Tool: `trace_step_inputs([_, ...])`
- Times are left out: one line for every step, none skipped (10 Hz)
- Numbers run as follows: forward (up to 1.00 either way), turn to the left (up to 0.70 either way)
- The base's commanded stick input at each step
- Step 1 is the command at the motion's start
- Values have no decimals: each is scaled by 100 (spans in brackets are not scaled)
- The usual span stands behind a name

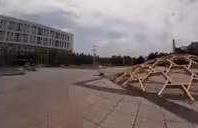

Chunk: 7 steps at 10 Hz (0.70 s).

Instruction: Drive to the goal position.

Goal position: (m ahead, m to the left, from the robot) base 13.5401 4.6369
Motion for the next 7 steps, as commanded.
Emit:
trace_step_inputs([70,0])
trace_step_inputs([70,0])
trace_step_inputs([70,0])
trace_step_inputs([70,0])
trace_step_inputs([70,0])
trace_step_inputs([70,0])
trace_step_inputs([70,10])
